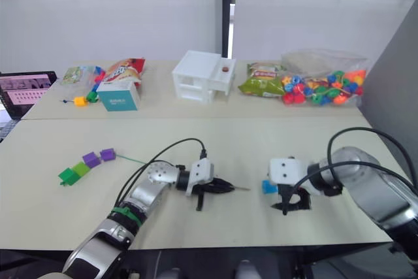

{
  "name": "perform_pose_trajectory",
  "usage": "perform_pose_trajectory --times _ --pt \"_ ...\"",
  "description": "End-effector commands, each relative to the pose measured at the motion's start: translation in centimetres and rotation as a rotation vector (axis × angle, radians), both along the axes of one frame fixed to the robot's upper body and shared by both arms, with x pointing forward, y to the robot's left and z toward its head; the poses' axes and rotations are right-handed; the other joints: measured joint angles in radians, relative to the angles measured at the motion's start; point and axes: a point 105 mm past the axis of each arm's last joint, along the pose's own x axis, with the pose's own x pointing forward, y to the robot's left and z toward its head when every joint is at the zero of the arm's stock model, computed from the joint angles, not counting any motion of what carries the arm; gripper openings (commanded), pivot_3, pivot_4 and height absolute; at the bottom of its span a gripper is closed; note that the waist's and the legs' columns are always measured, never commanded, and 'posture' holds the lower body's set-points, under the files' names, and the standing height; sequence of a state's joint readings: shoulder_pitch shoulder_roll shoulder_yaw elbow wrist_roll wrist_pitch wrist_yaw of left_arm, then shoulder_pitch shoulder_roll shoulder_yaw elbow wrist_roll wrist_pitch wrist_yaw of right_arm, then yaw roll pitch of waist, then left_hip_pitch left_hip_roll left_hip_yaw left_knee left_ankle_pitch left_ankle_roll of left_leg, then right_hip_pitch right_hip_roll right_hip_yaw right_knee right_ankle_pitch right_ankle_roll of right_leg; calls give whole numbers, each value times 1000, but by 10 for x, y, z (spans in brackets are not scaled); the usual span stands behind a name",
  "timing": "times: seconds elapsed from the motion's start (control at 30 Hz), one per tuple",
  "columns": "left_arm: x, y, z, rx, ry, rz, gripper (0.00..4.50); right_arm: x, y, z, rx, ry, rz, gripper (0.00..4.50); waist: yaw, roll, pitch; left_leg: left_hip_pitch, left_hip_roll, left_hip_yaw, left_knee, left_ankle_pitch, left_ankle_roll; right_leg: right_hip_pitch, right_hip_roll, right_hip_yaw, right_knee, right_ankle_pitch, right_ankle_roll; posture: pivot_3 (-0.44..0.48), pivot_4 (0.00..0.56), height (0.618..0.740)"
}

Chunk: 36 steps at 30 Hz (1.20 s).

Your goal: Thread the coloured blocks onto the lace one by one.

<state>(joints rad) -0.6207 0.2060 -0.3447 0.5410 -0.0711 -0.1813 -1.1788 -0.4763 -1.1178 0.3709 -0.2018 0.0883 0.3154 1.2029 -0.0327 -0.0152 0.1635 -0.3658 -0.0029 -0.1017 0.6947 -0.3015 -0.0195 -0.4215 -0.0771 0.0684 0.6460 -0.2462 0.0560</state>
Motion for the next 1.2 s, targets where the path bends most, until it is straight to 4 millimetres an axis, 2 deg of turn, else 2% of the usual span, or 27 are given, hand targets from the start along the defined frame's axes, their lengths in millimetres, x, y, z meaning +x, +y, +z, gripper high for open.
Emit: perform_pose_trajectory --times 0.03,0.1,0.2,0.37,0.43,0.53,0.63,0.7,0.97,1.2 --pt "-1 -1 6 -12 -27 10 0 5 -1 -2 -58 -17 51 4433 4 0 0 0 0 0 0 0 0 -1 0 0 0 0 0 0 150 740" --pt "-2 -1 5 -13 -28 18 0 9 1 -4 -70 -18 56 4433 7 0 0 -1 0 0 0 0 0 -1 0 0 0 0 0 0 150 740" --pt "-2 0 5 -13 -31 28 0 12 3 -5 -86 -18 57 3683 11 0 0 -1 0 0 0 0 0 -2 0 0 0 0 0 0 150 740" --pt "-2 1 7 -14 -34 33 0 12 2 -7 -103 0 47 1890 15 0 0 -1 0 0 0 0 0 -1 0 0 0 0 0 0 150 740" --pt "-3 0 8 -16 -34 33 0 12 2 -6 -107 0 42 1344 15 0 0 -1 0 0 0 0 0 -1 0 0 0 0 0 0 150 740" --pt "-3 -2 10 -29 -32 28 0 10 4 -4 -100 8 30 1340 16 0 0 -1 0 0 0 0 -1 -1 0 0 0 0 0 0 150 740" --pt "-4 -5 12 -39 -30 21 0 3 25 0 18 51 -4 1340 16 0 0 -1 0 0 0 0 -1 -1 0 0 0 0 0 0 150 740" --pt "-5 -7 13 -46 -27 17 0 1 30 0 52 76 -52 1340 17 0 0 -1 0 0 0 0 -1 -2 0 0 1 0 0 0 150 740" --pt "-10 -12 10 -33 -26 -18 0 -6 30 -14 67 122 -189 1340 22 0 0 -2 -1 0 1 0 -1 -1 -1 0 1 0 0 0 150 740" --pt "-10 -13 11 -33 -24 -25 0 -1 25 -16 57 114 -246 1340 22 0 0 -1 -1 0 1 0 -1 -1 0 0 1 0 0 0 150 740"
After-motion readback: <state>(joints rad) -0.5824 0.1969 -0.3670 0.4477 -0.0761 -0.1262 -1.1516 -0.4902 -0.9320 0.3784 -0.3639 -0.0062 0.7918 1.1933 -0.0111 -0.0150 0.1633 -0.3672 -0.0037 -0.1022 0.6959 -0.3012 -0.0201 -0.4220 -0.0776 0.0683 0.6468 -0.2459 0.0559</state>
